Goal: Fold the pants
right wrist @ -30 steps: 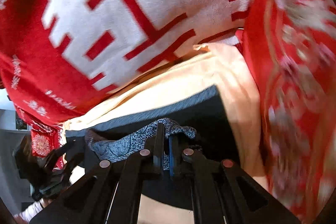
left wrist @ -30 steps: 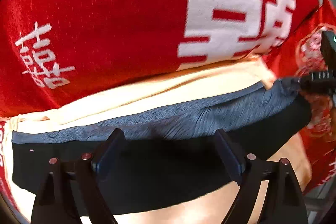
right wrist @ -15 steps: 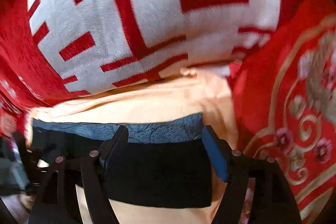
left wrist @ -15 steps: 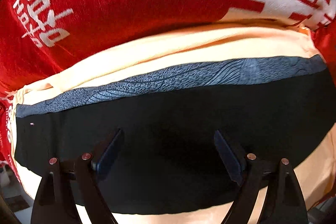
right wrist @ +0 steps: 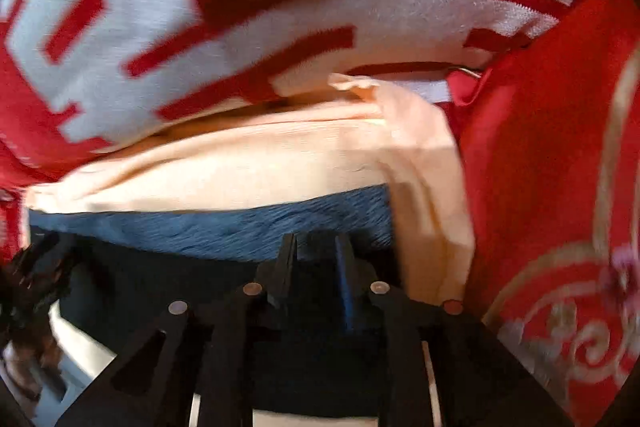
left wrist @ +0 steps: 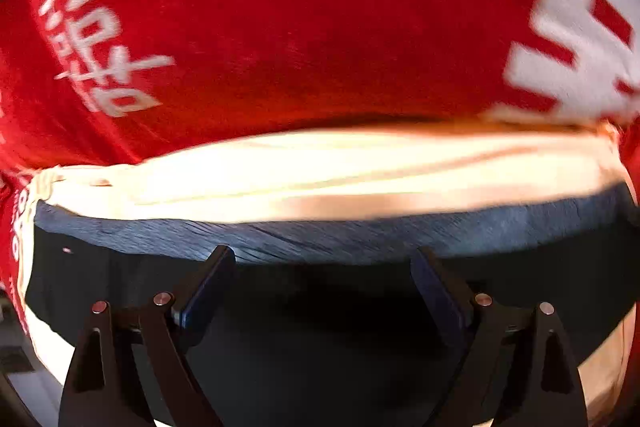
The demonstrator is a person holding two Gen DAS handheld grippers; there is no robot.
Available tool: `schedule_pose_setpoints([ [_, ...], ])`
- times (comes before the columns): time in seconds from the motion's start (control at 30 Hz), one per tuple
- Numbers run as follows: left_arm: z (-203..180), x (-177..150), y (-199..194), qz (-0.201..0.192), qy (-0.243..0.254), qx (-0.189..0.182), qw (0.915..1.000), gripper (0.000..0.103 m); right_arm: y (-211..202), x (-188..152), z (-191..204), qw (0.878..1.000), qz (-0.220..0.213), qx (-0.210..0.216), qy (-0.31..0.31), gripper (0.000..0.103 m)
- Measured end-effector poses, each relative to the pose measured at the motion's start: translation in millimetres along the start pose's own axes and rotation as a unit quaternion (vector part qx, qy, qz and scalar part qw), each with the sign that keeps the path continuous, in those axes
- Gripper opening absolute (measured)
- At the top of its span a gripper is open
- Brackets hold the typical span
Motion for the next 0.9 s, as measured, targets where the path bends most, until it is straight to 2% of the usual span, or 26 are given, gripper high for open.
schedule_pose_setpoints([
  [0.03, 11, 2, 6, 0.008, -0.012, 0.009, 0.9999, 0.09, -3, -6, 6, 1.0, -0.001, 0.0, -0.008, 0.033],
  [0.07, 24, 2, 14, 0.019, -0.023, 0.019, 0.9994, 0.09, -1, -16, 11, 1.0, 0.007, -0.003, -0.02, 0.045],
  [0.1, 27, -4, 22, 0.027, -0.027, 0.028, 0.9989, 0.09, 3, -23, 14, 0.999, 0.016, -0.01, -0.03, 0.049],
  [0.13, 39, -8, 32, 0.038, -0.029, 0.044, 0.9979, 0.091, 9, -31, 14, 0.999, 0.026, -0.021, -0.04, 0.05],
  [0.17, 54, -15, 38, 0.046, -0.039, 0.043, 0.9972, 0.096, 17, -38, 13, 0.998, 0.039, -0.031, -0.048, 0.049],
  [0.2, 67, -17, 38, 0.048, -0.064, 0.024, 0.9965, 0.1, 21, -44, 12, 0.997, 0.039, -0.032, -0.054, 0.049],
  [0.23, 77, -20, 38, 0.059, -0.078, 0.02, 0.995, 0.1, 18, -45, 12, 0.997, 0.028, -0.035, -0.056, 0.049],
  [0.33, 105, -29, 32, 0.067, -0.073, 0.052, 0.9938, 0.1, 9, -57, 14, 0.997, 0.025, -0.047, -0.048, 0.049],
  [0.47, 134, -53, 15, 0.072, -0.058, 0.077, 0.9927, 0.1, -8, -82, 32, 1.0, 0.014, -0.006, -0.008, 0.05],
  [0.53, 147, -65, 5, 0.072, -0.065, 0.078, 0.9922, 0.1, -13, -98, 47, 1.0, 0.015, 0.023, 0.003, 0.05],
  [0.6, 158, -71, -4, 0.073, -0.076, 0.081, 0.9912, 0.1, -16, -113, 64, 0.999, 0.014, 0.033, 0.0, 0.05],
  [0.67, 164, -79, -9, 0.07, -0.081, 0.079, 0.9911, 0.1, -16, -121, 70, 0.999, 0.017, 0.039, 0.008, 0.05],
  [0.77, 163, -69, 0, 0.065, -0.08, 0.078, 0.9916, 0.1, -15, -128, 63, 0.999, 0.007, 0.021, 0.033, 0.05],
  [0.83, 147, -66, 1, 0.063, -0.083, 0.07, 0.992, 0.1, -15, -106, 50, 0.999, -0.009, 0.001, 0.036, 0.05],
  [0.9, 137, -75, 7, 0.068, -0.068, 0.073, 0.9926, 0.1, -11, -101, 31, 1.0, -0.005, -0.022, 0.021, 0.05],
])
Point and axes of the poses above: each gripper's, at about its wrist camera, not at the fingertips, and y roughly the way its jaws point, z to its left, x to its top, the point moved 7 cm from there along y, roughly the way its jaws point, and after that the axes turned 13 degrees about -y, right-handed, at the moved point
